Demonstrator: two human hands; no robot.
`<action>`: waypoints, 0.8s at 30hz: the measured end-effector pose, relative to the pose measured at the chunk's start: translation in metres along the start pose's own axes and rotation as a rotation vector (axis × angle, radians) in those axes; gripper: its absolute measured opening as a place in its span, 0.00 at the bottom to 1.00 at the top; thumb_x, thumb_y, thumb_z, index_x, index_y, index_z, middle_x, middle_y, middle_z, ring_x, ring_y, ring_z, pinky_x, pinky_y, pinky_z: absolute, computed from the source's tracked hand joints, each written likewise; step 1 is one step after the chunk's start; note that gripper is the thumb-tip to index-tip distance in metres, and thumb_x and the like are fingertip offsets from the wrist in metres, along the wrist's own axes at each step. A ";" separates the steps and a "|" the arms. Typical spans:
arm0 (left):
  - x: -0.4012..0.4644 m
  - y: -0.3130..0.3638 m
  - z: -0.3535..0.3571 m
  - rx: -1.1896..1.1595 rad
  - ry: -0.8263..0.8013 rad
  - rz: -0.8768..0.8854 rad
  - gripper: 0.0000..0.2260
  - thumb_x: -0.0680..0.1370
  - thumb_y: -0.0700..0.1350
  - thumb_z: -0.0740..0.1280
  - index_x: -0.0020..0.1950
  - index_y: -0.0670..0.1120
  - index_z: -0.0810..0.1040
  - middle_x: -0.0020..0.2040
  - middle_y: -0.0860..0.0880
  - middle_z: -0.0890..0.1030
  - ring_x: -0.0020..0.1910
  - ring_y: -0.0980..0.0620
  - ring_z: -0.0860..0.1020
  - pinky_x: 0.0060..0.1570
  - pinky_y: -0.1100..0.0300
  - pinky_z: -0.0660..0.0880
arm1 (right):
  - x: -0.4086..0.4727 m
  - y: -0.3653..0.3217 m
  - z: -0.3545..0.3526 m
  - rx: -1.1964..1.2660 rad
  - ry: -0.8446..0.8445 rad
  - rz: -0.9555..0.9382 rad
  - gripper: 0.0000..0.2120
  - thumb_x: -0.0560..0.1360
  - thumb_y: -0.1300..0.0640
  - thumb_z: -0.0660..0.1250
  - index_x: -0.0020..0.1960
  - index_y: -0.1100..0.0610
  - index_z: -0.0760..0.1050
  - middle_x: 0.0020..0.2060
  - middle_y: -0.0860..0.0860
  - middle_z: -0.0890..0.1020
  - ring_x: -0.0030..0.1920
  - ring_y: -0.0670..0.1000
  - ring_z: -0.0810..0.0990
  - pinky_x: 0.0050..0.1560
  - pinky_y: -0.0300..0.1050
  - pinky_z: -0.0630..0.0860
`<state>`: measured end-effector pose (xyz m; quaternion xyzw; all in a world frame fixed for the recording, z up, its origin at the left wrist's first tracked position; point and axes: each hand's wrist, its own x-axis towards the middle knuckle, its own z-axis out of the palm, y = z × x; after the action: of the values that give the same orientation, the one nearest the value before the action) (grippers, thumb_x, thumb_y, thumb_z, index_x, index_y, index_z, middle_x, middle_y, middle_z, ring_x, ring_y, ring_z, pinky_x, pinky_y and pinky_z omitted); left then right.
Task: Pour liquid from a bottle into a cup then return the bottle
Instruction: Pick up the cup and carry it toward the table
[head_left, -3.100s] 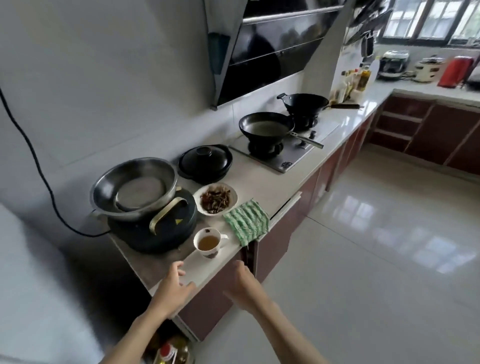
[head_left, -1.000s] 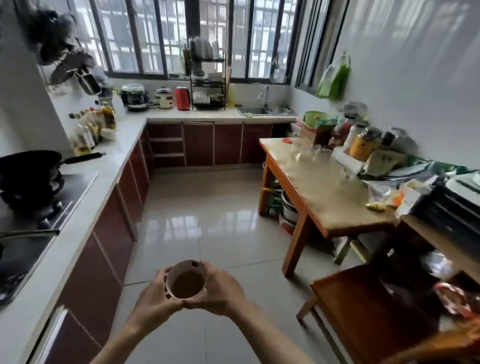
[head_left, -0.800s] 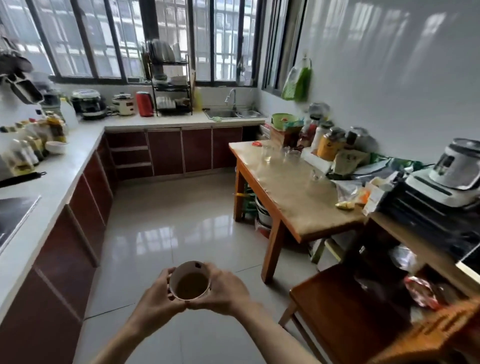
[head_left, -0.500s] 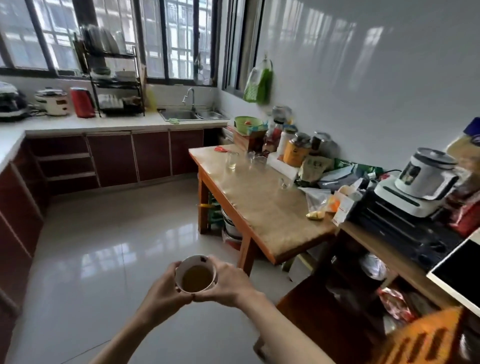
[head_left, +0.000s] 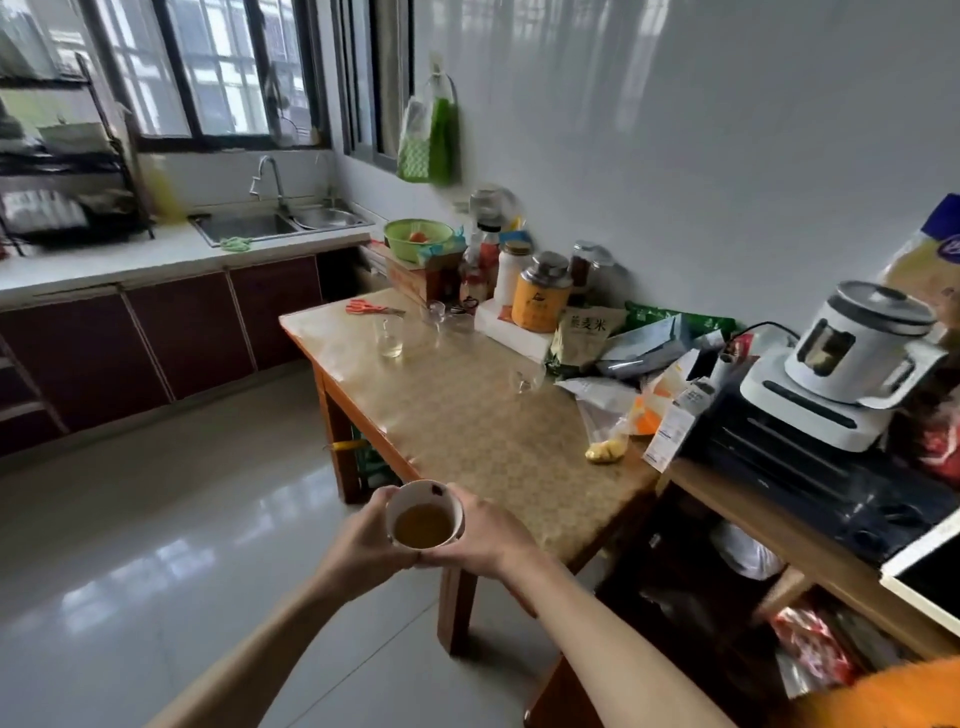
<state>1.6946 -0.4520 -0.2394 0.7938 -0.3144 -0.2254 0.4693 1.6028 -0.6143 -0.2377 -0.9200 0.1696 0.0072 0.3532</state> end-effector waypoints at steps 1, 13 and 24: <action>0.022 -0.002 0.005 0.011 -0.007 -0.001 0.41 0.53 0.58 0.79 0.63 0.50 0.70 0.55 0.52 0.78 0.54 0.53 0.78 0.50 0.52 0.81 | 0.017 0.012 -0.007 0.002 0.004 0.010 0.44 0.59 0.29 0.76 0.71 0.39 0.66 0.61 0.44 0.81 0.59 0.48 0.81 0.57 0.49 0.80; 0.179 -0.004 0.047 0.221 -0.069 0.004 0.34 0.59 0.56 0.75 0.63 0.57 0.67 0.58 0.53 0.78 0.57 0.55 0.76 0.55 0.58 0.77 | 0.134 0.097 -0.069 -0.062 -0.067 0.143 0.41 0.60 0.32 0.77 0.68 0.40 0.67 0.59 0.48 0.82 0.58 0.53 0.81 0.55 0.52 0.79; 0.313 -0.036 0.079 0.381 -0.350 0.062 0.33 0.69 0.49 0.72 0.70 0.52 0.61 0.63 0.50 0.77 0.58 0.50 0.77 0.50 0.60 0.73 | 0.212 0.152 -0.069 -0.069 -0.019 0.488 0.39 0.63 0.36 0.78 0.68 0.44 0.66 0.61 0.52 0.81 0.60 0.58 0.81 0.53 0.51 0.76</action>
<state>1.8722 -0.7090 -0.3273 0.8068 -0.4516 -0.2816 0.2566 1.7468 -0.8295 -0.3125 -0.8632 0.3832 0.1066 0.3108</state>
